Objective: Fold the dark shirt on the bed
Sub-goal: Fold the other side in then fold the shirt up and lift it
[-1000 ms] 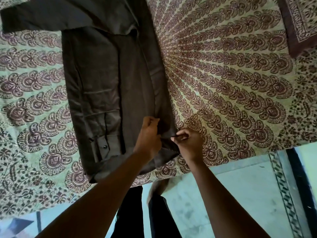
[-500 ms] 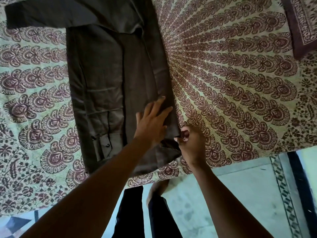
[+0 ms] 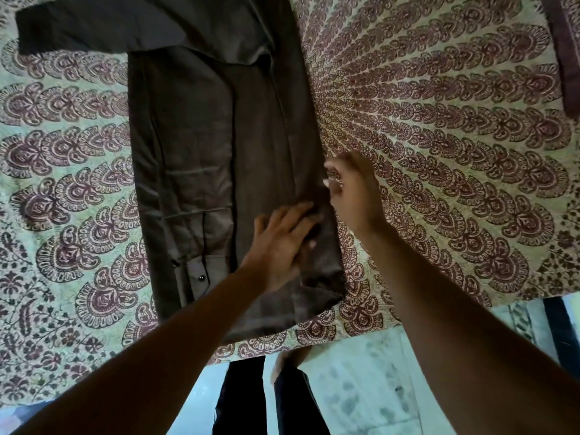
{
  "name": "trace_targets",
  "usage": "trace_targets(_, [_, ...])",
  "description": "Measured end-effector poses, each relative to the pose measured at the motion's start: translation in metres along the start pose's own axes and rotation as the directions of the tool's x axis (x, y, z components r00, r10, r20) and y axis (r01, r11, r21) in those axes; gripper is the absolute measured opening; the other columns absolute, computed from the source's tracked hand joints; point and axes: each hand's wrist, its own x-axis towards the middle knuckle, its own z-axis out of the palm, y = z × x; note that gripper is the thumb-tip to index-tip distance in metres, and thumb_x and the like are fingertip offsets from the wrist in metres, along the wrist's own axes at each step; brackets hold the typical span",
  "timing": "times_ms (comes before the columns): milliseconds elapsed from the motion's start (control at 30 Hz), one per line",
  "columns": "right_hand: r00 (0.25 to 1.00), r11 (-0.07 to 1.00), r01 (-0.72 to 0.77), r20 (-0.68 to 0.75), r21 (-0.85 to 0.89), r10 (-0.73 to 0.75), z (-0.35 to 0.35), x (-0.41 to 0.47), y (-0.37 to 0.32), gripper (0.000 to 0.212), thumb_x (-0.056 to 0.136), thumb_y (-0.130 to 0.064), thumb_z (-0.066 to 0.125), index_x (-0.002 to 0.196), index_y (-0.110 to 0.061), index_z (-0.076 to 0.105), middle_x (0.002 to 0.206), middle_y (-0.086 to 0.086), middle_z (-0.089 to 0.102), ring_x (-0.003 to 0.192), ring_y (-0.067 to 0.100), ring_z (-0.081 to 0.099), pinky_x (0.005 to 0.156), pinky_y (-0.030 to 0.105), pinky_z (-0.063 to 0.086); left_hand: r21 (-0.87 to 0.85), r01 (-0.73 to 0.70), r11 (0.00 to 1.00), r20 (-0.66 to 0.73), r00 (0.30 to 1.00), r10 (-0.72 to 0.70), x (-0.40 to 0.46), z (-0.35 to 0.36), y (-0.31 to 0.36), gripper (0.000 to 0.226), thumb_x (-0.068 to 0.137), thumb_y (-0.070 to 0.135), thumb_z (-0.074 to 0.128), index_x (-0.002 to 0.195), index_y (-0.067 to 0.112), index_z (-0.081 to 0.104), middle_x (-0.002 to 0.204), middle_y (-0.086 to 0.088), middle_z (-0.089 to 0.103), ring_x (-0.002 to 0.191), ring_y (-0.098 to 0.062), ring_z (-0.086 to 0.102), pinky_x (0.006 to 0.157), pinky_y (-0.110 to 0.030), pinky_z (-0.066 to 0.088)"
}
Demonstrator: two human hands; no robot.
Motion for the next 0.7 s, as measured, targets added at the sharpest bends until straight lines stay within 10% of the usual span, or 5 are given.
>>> trace_targets(100, [0.994, 0.994, 0.081, 0.082, -0.068, -0.075, 0.004, 0.033, 0.003, 0.036, 0.088, -0.016, 0.073, 0.123, -0.014, 0.067, 0.127, 0.012, 0.057, 0.121, 0.034, 0.052, 0.097, 0.049, 0.051, -0.025, 0.126, 0.992, -0.153, 0.98, -0.128, 0.048, -0.02, -0.02, 0.054, 0.093, 0.036, 0.057, 0.145, 0.021, 0.048, 0.153, -0.001, 0.046, 0.136, -0.029, 0.045, 0.097, -0.048, 0.039])
trace_targets(367, [0.992, 0.967, -0.025, 0.11, -0.255, 0.054, 0.013, -0.056, 0.023, 0.053, 0.099, -0.048, 0.055, 0.149, -0.034, 0.048, 0.164, 0.006, 0.031, 0.141, 0.035, 0.035, 0.108, 0.054, 0.04, 0.268, -0.103, 0.958, 0.25, 0.968, 0.034, 0.071, -0.014, -0.039, 0.101, 0.088, 0.068, 0.053, 0.164, 0.019, 0.01, 0.173, 0.0, -0.002, 0.16, -0.022, -0.003, 0.119, -0.065, 0.011])
trace_targets(700, [0.992, 0.974, -0.055, 0.096, -0.219, 0.077, 0.011, -0.167, 0.036, 0.05, 0.105, -0.043, 0.05, 0.153, -0.03, 0.046, 0.166, 0.01, 0.029, 0.148, 0.04, 0.031, 0.116, 0.057, 0.03, 0.266, -0.161, 0.95, 0.159, 0.98, 0.122, 0.024, 0.024, -0.023, 0.084, 0.099, 0.067, 0.033, 0.165, 0.019, 0.009, 0.173, -0.001, 0.002, 0.16, -0.023, 0.005, 0.124, -0.059, 0.013])
